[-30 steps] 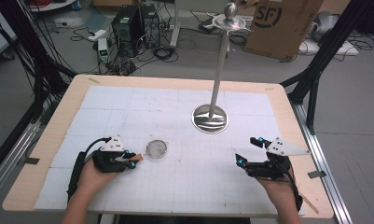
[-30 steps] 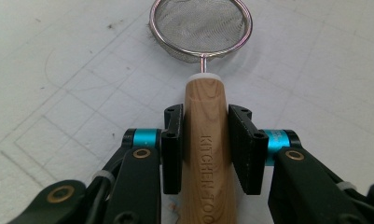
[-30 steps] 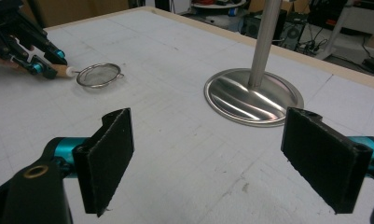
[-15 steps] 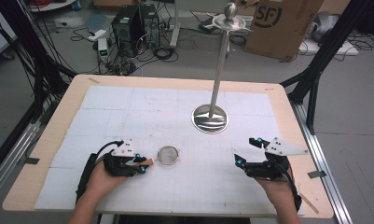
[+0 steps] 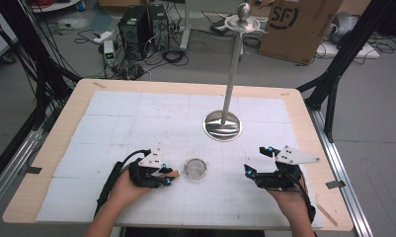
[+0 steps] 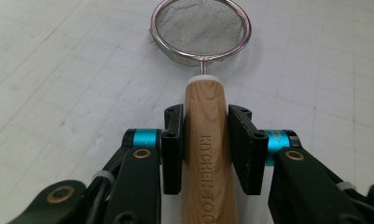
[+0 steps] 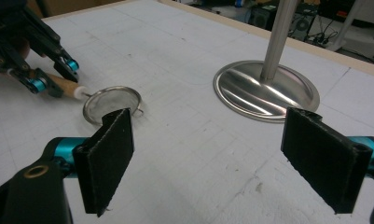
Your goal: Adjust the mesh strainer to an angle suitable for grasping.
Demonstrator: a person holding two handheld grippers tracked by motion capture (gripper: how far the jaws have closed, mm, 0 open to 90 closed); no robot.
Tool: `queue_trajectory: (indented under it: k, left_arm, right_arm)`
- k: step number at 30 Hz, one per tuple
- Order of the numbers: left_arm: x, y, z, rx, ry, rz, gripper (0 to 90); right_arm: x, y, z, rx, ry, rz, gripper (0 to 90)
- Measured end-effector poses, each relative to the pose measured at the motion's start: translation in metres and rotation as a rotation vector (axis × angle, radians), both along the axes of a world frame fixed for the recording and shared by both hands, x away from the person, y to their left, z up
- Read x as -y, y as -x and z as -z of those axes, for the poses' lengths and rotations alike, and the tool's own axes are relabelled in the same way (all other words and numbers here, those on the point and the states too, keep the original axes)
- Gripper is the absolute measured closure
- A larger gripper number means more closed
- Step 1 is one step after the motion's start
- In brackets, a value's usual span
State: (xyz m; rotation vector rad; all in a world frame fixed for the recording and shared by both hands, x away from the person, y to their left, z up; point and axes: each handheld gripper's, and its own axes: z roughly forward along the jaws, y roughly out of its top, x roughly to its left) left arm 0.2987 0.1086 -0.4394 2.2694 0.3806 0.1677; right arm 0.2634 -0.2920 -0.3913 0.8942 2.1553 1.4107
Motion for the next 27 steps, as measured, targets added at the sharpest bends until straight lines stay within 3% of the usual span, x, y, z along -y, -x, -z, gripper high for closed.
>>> queue_trajectory:
  k: [4,17,23,27]
  left_arm:
    - [0.02,-0.002,-0.001,0.005,-0.032,0.034,67.7]
    - [0.071,-0.007,-0.004,0.017,-0.045,0.104,68.6]
    - [0.076,-0.005,-0.004,0.018,-0.047,0.121,67.5]
    - [0.071,-0.002,-0.005,0.005,-0.048,0.1,60.0]
  right_arm:
    - [0.002,0.002,-0.003,0.01,-0.011,0.003,16.0]
    - [0.001,0.002,-0.003,0.007,-0.009,-0.003,16.1]
    - [0.0,0.002,-0.002,0.004,-0.007,-0.005,16.1]
    - [0.0,0.002,-0.002,0.001,-0.01,-0.005,16.1]
